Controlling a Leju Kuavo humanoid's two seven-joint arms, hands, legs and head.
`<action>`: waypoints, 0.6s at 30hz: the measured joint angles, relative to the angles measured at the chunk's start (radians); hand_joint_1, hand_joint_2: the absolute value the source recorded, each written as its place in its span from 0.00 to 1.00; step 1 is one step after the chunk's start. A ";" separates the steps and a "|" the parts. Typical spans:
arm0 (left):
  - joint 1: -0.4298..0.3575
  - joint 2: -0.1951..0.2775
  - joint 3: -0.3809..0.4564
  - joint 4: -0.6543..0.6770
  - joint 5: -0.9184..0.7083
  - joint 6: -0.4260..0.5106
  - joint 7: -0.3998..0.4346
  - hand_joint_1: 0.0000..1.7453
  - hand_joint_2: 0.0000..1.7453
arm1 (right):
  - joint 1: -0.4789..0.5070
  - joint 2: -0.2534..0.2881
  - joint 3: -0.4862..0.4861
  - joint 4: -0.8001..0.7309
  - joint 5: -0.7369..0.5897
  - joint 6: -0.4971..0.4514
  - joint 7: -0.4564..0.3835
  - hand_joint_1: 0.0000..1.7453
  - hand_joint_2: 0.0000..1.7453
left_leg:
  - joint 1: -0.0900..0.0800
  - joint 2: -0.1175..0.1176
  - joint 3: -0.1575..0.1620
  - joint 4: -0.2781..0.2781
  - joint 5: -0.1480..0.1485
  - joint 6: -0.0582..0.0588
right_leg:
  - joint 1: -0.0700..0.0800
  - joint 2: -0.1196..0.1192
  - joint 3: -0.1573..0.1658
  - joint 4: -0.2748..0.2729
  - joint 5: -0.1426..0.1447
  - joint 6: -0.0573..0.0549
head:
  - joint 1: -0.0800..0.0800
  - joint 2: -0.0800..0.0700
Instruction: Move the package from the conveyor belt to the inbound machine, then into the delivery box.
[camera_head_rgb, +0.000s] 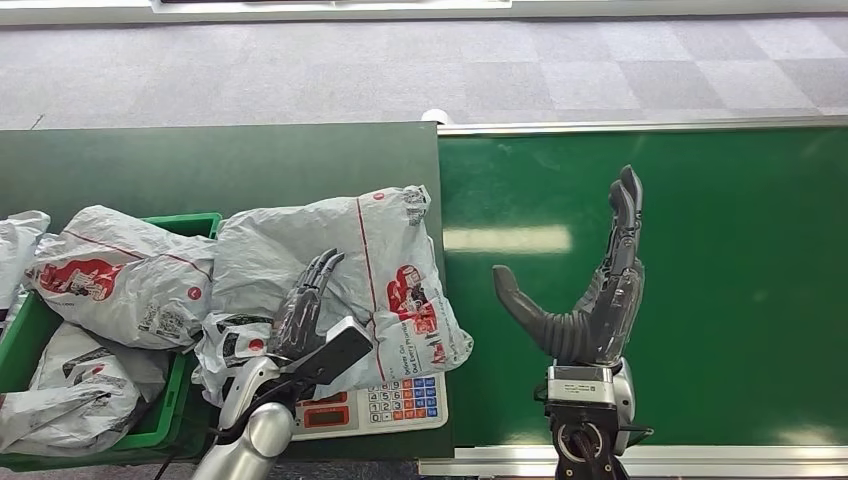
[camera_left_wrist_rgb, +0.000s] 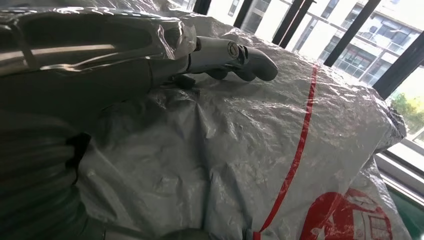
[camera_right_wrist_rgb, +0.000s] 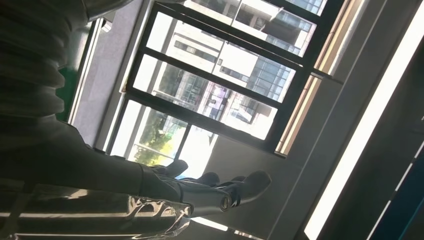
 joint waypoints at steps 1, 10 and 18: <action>-0.002 0.000 -0.001 0.006 -0.004 -0.002 0.004 0.93 1.00 | 0.001 0.001 0.000 0.000 0.002 0.003 0.000 0.00 1.00 | 0.000 0.000 0.000 0.000 0.000 0.000 | 0.000 0.000 0.000 0.000 0.000 0.000 | 0.000 0.000; -0.009 0.000 -0.001 0.027 0.001 -0.018 0.009 0.94 1.00 | 0.017 0.007 0.000 -0.010 0.021 0.012 0.003 0.00 1.00 | 0.000 0.000 0.000 0.000 0.000 0.000 | 0.000 0.000 0.001 0.000 0.000 0.000 | 0.000 0.000; -0.005 -0.002 -0.002 0.013 0.084 0.002 -0.087 0.99 1.00 | 0.024 0.008 0.000 -0.014 0.023 0.018 0.008 0.00 1.00 | 0.000 0.000 0.000 0.000 0.000 0.000 | 0.000 0.000 0.001 0.000 0.000 0.000 | 0.000 0.000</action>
